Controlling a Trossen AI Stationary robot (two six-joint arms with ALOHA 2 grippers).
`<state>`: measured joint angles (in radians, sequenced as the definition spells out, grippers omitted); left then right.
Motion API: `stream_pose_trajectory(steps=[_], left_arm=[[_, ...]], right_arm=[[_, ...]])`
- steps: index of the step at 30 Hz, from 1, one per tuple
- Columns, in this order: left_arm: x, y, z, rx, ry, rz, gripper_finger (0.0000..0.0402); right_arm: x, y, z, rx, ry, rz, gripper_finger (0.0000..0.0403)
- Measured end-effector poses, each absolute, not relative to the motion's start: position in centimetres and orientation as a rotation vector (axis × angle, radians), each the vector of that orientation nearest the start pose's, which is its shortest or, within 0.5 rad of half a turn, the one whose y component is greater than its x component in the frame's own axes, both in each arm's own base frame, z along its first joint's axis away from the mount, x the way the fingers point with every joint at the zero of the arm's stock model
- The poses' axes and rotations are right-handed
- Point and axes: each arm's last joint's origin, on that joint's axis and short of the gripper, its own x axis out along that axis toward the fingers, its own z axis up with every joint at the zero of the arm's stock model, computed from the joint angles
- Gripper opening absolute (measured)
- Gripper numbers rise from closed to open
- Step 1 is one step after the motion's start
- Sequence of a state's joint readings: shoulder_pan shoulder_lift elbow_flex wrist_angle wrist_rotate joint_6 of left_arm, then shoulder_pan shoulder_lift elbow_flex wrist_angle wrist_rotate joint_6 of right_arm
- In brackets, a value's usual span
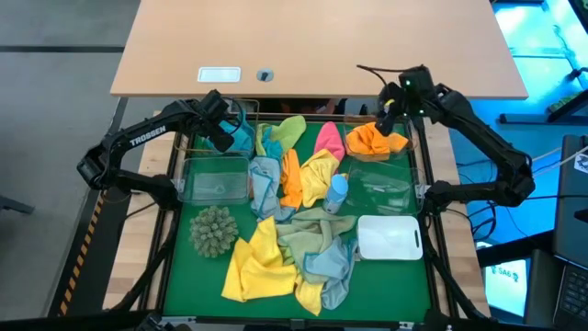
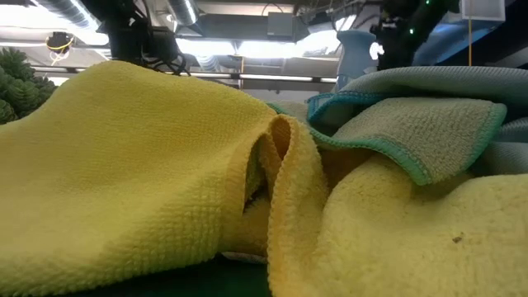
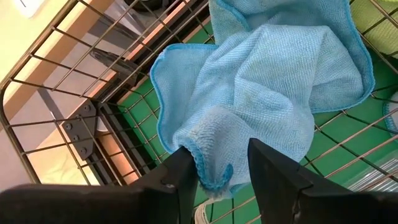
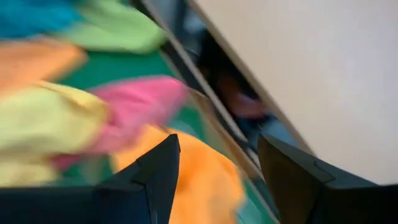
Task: Sort microfiber towel by color & place in baskets
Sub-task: Put the blue microfiber towel into the gold wire basket, then put the yellow microfiber towel into the bottom left transparent bin
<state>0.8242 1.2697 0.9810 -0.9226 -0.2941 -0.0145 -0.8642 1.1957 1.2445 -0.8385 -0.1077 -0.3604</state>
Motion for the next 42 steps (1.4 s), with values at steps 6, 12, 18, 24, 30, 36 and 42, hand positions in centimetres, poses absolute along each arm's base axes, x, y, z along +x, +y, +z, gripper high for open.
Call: stream_pose_trajectory(steps=[6, 12, 18, 24, 30, 36, 42], left_arm=[[14.8, 17.2, 25.4, -0.351, 1.213, 0.988, 0.0130], [14.4, 16.8, 26.6, -0.340, 1.173, 0.997, 0.0130], [14.2, 16.4, 29.6, -0.329, 1.040, 0.987, 0.0131], [14.2, 15.7, 31.9, -0.378, 0.867, 0.879, 0.0131], [15.7, 15.6, 33.2, -0.404, 0.658, 0.684, 0.0131], [18.7, 15.0, 34.4, -0.312, 0.477, 0.537, 0.0131], [21.4, 13.9, 35.3, -0.226, 0.351, 0.427, 0.0131]], right_arm=[[16.1, -16.8, 36.0, 0.124, 0.655, -0.268, 0.0216], [16.2, -16.6, 36.1, 0.156, 0.624, -0.213, 0.0216], [16.1, -16.7, 36.0, 0.155, 0.634, -0.242, 0.0216], [16.1, -16.7, 36.1, 0.154, 0.634, -0.242, 0.0216], [16.1, -16.7, 36.0, 0.154, 0.634, -0.242, 0.0216], [16.1, -16.7, 36.0, 0.154, 0.635, -0.242, 0.0216], [16.1, -16.7, 36.0, 0.154, 0.636, -0.242, 0.0216]])
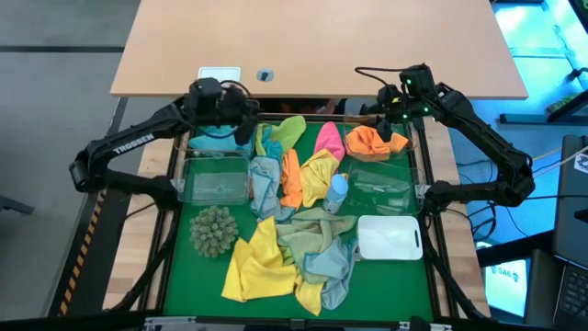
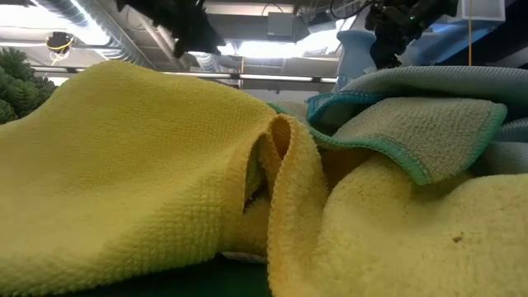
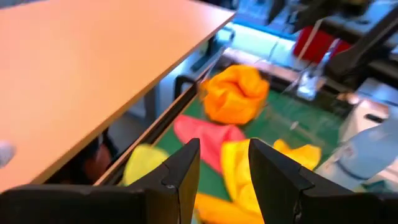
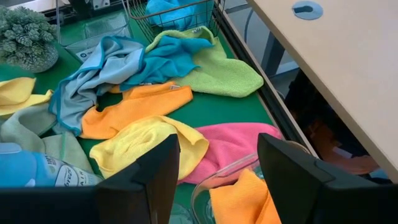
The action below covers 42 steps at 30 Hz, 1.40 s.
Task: Sort microfiber towel by color & place in baskets
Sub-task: Put the yellow microfiber towel into the bottom left transparent bin
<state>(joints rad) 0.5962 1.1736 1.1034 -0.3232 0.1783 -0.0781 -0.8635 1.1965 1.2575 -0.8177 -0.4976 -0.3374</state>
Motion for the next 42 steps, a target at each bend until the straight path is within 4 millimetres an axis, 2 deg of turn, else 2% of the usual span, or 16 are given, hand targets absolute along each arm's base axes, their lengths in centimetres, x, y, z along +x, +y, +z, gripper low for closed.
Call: stream_pose_trajectory(steps=[9, 18, 26, 42], left_arm=[[25.4, 12.5, 34.3, -0.184, 0.312, 0.306, 0.0131], [30.4, 12.2, 32.0, -0.143, 0.220, 0.227, 0.0131], [33.4, 13.1, 28.5, -0.150, 0.253, 0.218, 0.0131], [37.0, 13.4, 20.1, -0.170, 0.467, 0.189, 0.0131]], right_arm=[[16.1, -16.7, 36.0, 0.154, 0.636, -0.242, 0.0216], [16.1, -16.7, 36.0, 0.154, 0.636, -0.242, 0.0216], [16.1, -16.8, 36.0, 0.155, 0.636, -0.242, 0.0216], [16.1, -16.8, 36.0, 0.154, 0.636, -0.242, 0.0216]])
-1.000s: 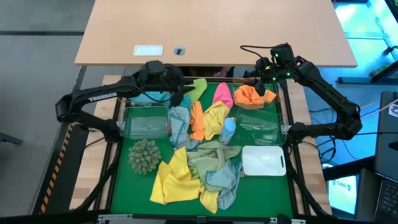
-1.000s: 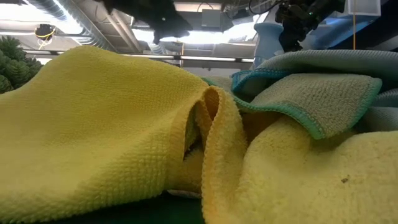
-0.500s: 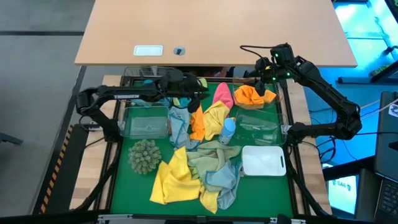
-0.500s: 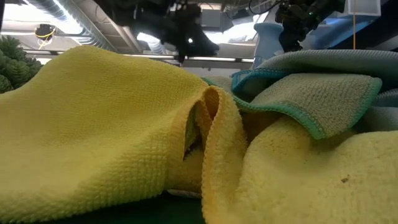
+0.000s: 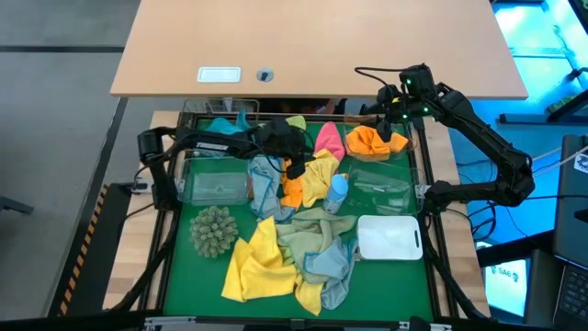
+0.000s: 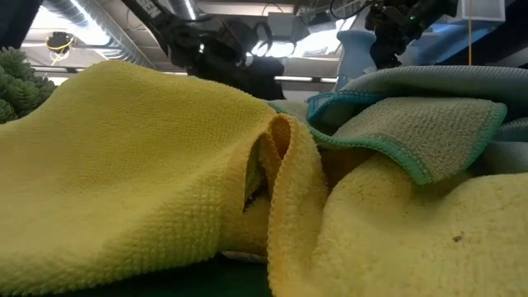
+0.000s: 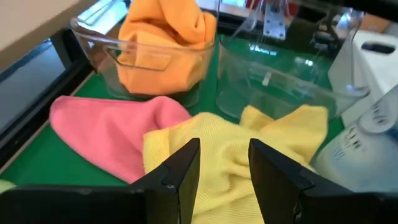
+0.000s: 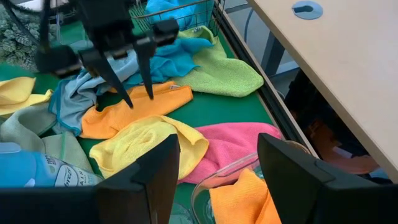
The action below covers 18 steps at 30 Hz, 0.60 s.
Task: Sort microfiber towel by color & place in baskets
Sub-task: Put the yellow microfiber towel into the bottom left transparent bin
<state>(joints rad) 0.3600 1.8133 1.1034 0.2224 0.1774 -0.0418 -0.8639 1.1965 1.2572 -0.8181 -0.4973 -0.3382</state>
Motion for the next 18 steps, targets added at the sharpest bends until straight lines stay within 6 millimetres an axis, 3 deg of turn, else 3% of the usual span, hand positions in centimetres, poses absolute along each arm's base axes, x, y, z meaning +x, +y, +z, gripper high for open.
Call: stream_pose_trajectory(steps=[18], left_arm=[[39.3, 12.7, 14.7, -0.085, 0.489, 0.145, 0.0131]], right_arm=[[16.1, -16.7, 36.0, 0.154, 0.637, -0.242, 0.0216]])
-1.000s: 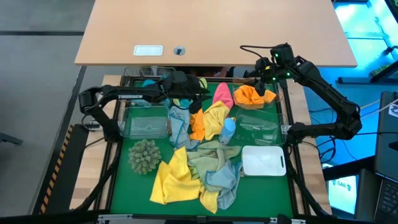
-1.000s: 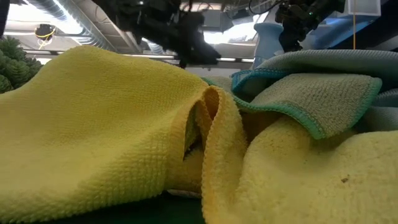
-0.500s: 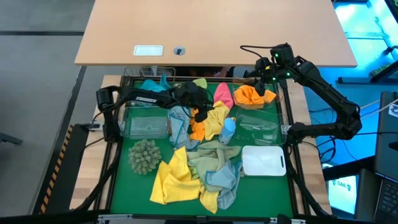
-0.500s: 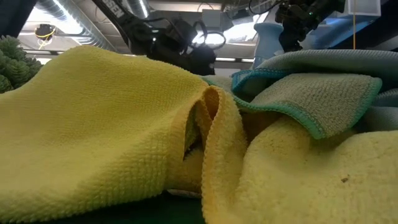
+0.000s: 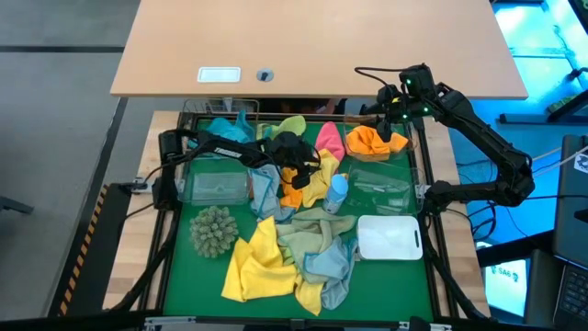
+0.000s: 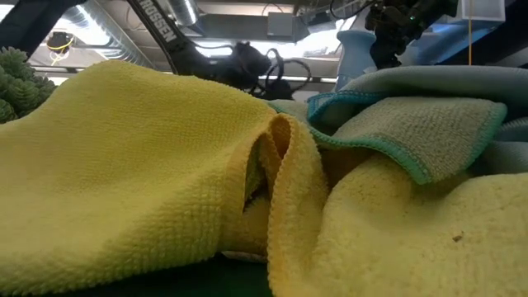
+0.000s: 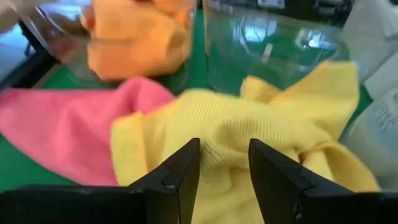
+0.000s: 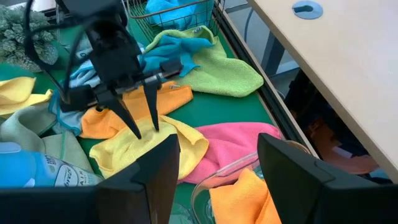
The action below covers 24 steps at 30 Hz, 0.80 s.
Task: Sort microfiber towel by color & place in baskets
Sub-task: Put the yellow microfiber towel into the bottom left transparent bin
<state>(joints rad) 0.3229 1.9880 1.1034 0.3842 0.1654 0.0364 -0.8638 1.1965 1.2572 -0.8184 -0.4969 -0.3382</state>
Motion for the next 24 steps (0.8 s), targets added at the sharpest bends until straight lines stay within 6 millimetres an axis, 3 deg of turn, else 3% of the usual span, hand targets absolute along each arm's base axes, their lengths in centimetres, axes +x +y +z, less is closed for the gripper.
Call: stream_pose_trajectory(steps=[6, 10, 14, 18, 24], left_arm=[[39.6, 12.8, 13.0, -0.090, 0.508, 0.170, 0.0131], [39.7, 12.5, 12.9, -0.091, 0.512, 0.154, 0.0125], [39.9, 12.1, 12.9, -0.109, 0.509, 0.151, 0.0086], [40.0, 11.9, 12.9, -0.131, 0.502, 0.153, 0.0019], [39.8, 12.0, 13.9, -0.168, 0.484, 0.171, 0.0004]], right_arm=[[16.1, -16.8, 36.0, 0.154, 0.637, -0.242, 0.0216], [16.1, -16.8, 36.0, 0.154, 0.637, -0.243, 0.0216], [16.1, -16.8, 36.0, 0.154, 0.637, -0.244, 0.0216], [16.1, -16.8, 36.0, 0.154, 0.639, -0.246, 0.0216], [16.1, -16.7, 36.0, 0.155, 0.641, -0.245, 0.0216]])
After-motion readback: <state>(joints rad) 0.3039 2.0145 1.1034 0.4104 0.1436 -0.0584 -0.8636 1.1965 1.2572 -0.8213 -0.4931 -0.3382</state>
